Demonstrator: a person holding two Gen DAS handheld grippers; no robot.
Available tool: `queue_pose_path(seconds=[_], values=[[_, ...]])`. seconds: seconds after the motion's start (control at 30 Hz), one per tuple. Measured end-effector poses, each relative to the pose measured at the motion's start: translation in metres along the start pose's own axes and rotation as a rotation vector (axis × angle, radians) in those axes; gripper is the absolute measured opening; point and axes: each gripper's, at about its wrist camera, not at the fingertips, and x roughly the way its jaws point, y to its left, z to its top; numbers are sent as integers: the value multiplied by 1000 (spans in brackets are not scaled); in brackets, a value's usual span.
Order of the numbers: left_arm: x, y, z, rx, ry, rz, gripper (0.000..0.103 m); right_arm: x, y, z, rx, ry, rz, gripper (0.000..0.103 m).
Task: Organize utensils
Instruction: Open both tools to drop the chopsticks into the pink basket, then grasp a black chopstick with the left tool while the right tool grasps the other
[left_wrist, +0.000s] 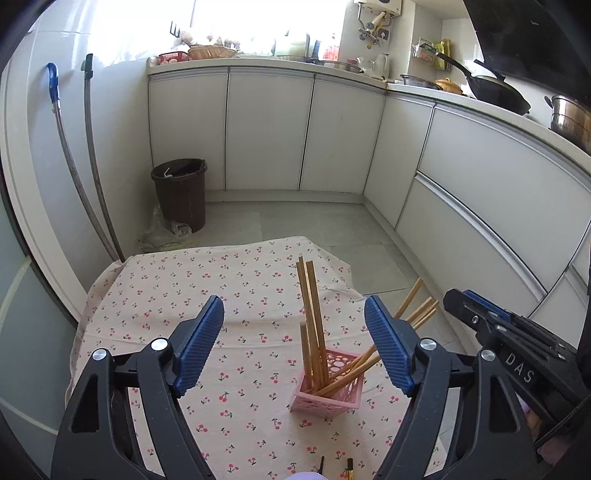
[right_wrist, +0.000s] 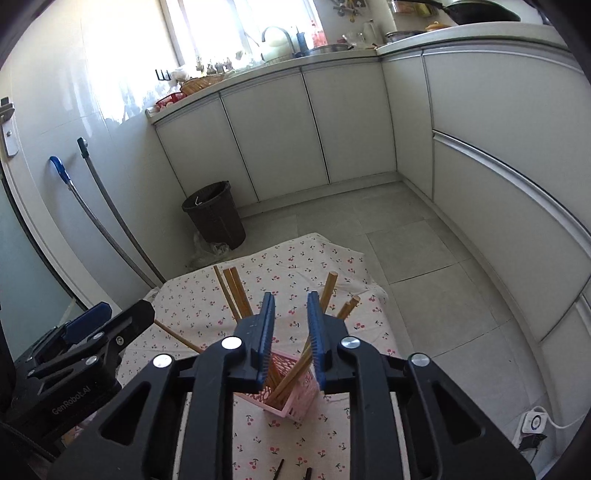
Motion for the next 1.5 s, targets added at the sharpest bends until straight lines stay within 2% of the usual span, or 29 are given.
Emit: queue_pose_path(seconds=[0.03,0.4,0.47,0.63,0.83,1.03,1.4,1.5], values=[[1,0,-3,4,6,6,77,0,0,-3,0,4,-3,37],[11,5,-31,2,81,80,81,5,-6,-33,-34,57,-96,49],[12,6,-35,3,92,85,84,6,-8,-38,-34,69,-107,51],[13,7,-49,-11,130,87,93,10,-11,-52,-31,98,-128,63],[19,9,-67,-9,194,90,96,19,-20,-74,2,168,-134,69],[37,12,-95,-12,317,87,96,18,-37,-98,67,200,-162,87],[92,16,-156,-4,612,62,96,26,-62,-151,150,385,-176,94],[104,18,-170,-1,663,78,96,28,-62,-163,153,424,-174,94]])
